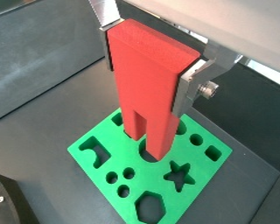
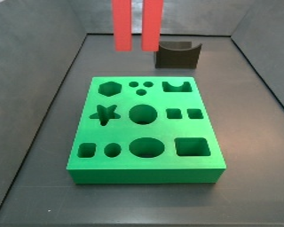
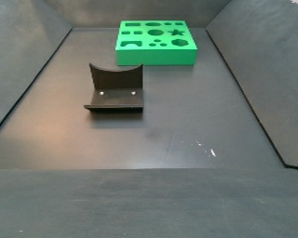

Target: Insert the double-square object.

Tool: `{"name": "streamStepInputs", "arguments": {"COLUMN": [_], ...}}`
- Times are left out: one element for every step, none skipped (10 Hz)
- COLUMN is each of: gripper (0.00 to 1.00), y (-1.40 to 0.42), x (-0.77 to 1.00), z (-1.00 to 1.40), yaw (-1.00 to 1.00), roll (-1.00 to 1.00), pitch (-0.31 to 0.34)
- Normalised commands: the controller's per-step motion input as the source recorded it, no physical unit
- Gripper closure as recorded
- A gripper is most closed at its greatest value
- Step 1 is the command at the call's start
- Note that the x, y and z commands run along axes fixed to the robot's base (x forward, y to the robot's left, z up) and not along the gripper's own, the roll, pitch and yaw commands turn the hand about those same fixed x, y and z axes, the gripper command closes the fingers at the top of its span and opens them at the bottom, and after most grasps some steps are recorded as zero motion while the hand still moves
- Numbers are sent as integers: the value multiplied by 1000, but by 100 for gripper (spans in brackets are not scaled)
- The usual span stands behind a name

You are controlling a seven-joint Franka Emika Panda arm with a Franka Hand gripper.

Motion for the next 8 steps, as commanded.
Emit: {"name": "streamStepInputs", "arguments": {"gripper": [100,100,100,100,100,100,100,100], "y": [-343,-377,-389,-377,-340,-283,-211,-120], "x": [914,986,1000,1000,1000,1000,1000,1000], "z": [-894,-834,-786,-783,-731,-623,-303,-169], "yaw": [-29,0,0,0,0,0,0,-46], "roll": [146,120,93,91,77,73,16,0], "pitch": [4,11,13,11,11,19,29,31]}}
